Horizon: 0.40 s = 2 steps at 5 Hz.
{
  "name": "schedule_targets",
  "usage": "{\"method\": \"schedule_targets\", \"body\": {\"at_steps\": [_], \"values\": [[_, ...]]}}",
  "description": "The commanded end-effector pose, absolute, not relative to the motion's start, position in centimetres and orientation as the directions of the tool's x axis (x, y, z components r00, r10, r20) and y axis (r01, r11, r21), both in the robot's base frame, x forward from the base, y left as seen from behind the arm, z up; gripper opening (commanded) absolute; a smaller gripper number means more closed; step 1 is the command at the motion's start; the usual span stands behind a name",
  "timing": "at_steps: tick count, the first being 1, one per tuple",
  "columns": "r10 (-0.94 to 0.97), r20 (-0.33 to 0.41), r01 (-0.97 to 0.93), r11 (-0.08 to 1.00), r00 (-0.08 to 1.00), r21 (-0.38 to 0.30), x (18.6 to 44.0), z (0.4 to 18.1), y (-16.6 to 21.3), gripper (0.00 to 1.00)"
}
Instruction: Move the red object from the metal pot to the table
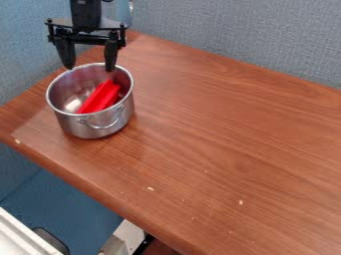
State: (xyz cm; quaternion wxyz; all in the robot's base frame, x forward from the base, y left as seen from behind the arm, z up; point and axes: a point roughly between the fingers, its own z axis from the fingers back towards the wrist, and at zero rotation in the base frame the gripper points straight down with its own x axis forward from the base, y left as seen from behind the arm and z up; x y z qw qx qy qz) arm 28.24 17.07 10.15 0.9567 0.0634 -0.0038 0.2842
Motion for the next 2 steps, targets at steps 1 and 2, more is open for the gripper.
{"method": "schedule_targets", "body": {"at_steps": [1,2], "values": [[0.51,0.094,-0.519,0.847,0.855,0.114,29.01,12.06,17.14,1.0],[0.483,0.08,-0.49,0.865,0.872,0.107,29.65,11.78,17.12,1.0]]}}
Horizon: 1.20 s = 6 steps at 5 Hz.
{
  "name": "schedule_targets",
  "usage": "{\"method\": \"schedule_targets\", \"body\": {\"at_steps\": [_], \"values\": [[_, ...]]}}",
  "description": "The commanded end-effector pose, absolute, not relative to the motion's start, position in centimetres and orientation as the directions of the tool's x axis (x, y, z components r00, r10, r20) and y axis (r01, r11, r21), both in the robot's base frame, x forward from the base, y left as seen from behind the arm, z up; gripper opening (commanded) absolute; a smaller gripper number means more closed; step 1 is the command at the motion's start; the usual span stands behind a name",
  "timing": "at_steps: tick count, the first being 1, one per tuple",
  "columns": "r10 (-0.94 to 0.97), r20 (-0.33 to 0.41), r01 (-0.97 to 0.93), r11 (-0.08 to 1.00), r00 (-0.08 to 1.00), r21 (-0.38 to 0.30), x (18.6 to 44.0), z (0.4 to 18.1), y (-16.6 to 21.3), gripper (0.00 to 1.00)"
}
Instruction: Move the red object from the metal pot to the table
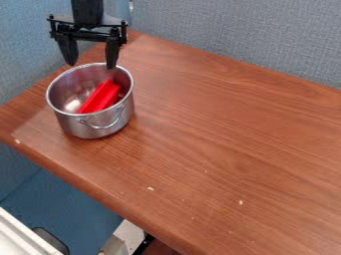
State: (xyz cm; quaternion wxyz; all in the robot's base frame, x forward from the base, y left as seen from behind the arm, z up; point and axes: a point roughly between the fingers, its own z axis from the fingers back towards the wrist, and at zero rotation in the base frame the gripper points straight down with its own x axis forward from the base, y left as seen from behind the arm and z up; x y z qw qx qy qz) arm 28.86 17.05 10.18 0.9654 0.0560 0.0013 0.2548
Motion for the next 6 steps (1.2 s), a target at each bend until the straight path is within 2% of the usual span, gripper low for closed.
{"method": "schedule_targets", "body": {"at_steps": [1,2,3,4,6], "values": [[0.448,0.084,-0.454,0.886,0.89,0.094,28.7,11.5,16.2,1.0],[0.446,0.082,-0.452,0.886,0.891,0.105,28.1,10.6,15.2,1.0],[0.463,0.07,-0.468,0.876,0.884,0.115,27.6,9.5,14.5,0.0],[0.459,0.084,-0.466,0.879,0.884,0.099,28.4,10.9,14.6,0.0],[0.385,0.101,-0.39,0.92,0.917,0.033,28.7,15.7,13.4,0.0]]}}
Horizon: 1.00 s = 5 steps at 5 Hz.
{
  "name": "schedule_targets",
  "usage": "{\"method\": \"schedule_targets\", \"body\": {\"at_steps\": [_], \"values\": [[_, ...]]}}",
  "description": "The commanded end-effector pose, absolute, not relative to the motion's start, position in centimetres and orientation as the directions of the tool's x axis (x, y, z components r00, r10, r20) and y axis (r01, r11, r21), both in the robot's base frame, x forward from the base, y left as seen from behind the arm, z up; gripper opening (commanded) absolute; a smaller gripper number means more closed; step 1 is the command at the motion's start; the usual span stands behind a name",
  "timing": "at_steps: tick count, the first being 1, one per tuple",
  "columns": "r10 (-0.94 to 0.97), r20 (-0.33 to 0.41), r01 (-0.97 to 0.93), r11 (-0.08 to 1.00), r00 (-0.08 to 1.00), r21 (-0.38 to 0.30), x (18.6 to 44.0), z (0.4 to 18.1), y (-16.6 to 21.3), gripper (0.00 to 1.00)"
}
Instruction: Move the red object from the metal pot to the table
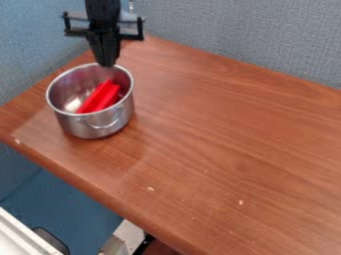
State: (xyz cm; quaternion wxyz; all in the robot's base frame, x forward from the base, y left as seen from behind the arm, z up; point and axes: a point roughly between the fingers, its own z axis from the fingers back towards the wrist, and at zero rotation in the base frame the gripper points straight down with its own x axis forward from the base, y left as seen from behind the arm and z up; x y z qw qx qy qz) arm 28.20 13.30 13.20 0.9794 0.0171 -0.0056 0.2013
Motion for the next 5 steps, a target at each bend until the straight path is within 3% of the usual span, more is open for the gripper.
{"method": "schedule_targets", "body": {"at_steps": [1,2,3,5], "values": [[0.334,0.133,-0.335,0.942,0.933,-0.014,28.8,17.8,13.0,0.0],[0.307,0.126,-0.306,0.952,0.943,-0.025,28.8,17.5,11.6,1.0],[0.307,0.086,-0.307,0.951,0.948,-0.012,27.1,15.8,11.0,1.0],[0.404,0.067,-0.406,0.913,0.912,0.021,24.6,15.8,14.5,1.0]]}}
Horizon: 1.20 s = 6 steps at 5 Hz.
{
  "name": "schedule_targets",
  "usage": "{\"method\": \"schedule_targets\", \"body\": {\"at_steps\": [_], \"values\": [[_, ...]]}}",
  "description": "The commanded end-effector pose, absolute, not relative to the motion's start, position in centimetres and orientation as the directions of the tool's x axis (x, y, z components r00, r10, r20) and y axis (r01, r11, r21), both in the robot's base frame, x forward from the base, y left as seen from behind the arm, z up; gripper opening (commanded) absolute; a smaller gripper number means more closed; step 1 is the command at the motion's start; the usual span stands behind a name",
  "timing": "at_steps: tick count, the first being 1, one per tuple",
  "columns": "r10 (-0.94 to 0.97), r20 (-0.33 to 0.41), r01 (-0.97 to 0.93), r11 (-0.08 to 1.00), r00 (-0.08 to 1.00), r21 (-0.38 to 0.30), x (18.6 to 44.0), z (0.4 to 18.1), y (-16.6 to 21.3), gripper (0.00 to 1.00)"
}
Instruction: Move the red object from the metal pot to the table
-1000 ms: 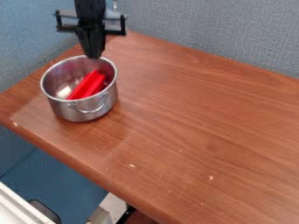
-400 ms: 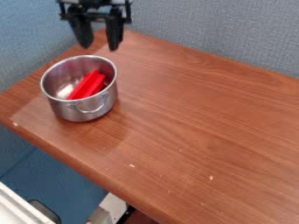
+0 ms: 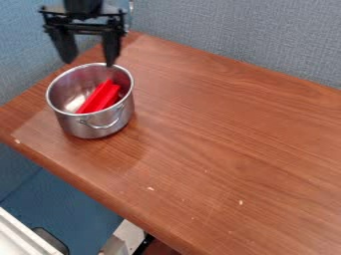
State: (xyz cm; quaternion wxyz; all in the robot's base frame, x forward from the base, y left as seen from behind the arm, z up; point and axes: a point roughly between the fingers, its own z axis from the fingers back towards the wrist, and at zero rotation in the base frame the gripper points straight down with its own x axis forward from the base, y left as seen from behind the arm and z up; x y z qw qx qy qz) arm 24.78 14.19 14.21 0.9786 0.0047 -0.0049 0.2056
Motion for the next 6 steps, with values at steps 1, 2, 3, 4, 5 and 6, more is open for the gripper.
{"method": "schedule_targets", "body": {"at_steps": [1,2,3,4,5,6], "values": [[0.443,0.074,-0.445,0.895,0.893,0.009,24.8,16.2,15.0,1.0],[0.435,0.071,-0.437,0.9,0.898,0.013,24.9,15.5,15.0,1.0],[0.422,0.064,-0.424,0.906,0.904,0.017,25.0,14.6,14.8,1.0],[0.341,0.06,-0.343,0.939,0.938,0.023,24.2,13.9,13.5,1.0],[0.315,0.06,-0.315,0.949,0.947,-0.003,24.3,13.2,13.1,1.0],[0.323,0.069,-0.323,0.946,0.944,-0.007,25.2,12.9,13.9,1.0]]}}
